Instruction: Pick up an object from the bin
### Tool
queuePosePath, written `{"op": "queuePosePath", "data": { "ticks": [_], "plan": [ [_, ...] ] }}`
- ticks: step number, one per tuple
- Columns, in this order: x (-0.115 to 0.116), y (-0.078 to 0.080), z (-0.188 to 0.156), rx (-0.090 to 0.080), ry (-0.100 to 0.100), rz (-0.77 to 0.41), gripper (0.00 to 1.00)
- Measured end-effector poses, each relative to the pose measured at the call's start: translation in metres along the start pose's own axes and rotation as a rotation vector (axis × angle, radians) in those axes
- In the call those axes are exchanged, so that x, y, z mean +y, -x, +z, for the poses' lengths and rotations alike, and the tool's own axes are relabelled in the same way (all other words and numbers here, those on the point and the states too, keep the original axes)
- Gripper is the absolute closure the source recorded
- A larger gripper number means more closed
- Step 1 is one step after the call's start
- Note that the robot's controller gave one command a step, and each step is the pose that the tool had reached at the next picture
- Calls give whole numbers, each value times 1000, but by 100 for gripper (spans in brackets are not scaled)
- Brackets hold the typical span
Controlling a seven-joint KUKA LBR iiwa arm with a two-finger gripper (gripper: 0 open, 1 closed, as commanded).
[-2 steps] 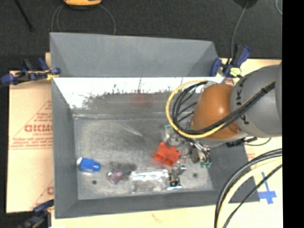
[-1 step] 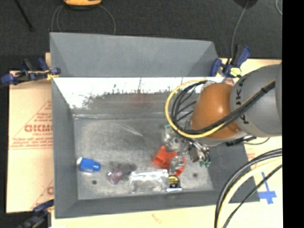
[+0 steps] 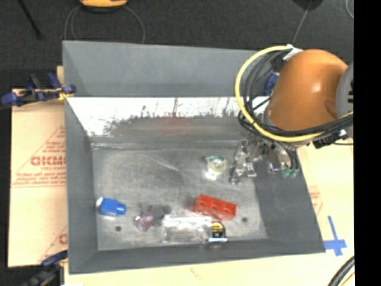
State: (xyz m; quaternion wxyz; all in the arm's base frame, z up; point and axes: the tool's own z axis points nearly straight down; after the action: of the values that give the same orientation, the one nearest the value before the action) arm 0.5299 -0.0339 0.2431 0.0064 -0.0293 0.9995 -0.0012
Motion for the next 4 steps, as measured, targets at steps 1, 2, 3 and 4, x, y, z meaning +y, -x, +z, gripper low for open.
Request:
{"op": "queuePosePath", "data": {
  "ticks": [1, 2, 3, 4],
  "plan": [
    [0, -2, 5, 9, 1, -2, 0],
    [34, -38, 114, 19, 4, 35, 0],
    [34, -33, 132, 5, 2, 11, 0],
    [34, -30, 130, -4, 2, 10, 100]
  ]
}}
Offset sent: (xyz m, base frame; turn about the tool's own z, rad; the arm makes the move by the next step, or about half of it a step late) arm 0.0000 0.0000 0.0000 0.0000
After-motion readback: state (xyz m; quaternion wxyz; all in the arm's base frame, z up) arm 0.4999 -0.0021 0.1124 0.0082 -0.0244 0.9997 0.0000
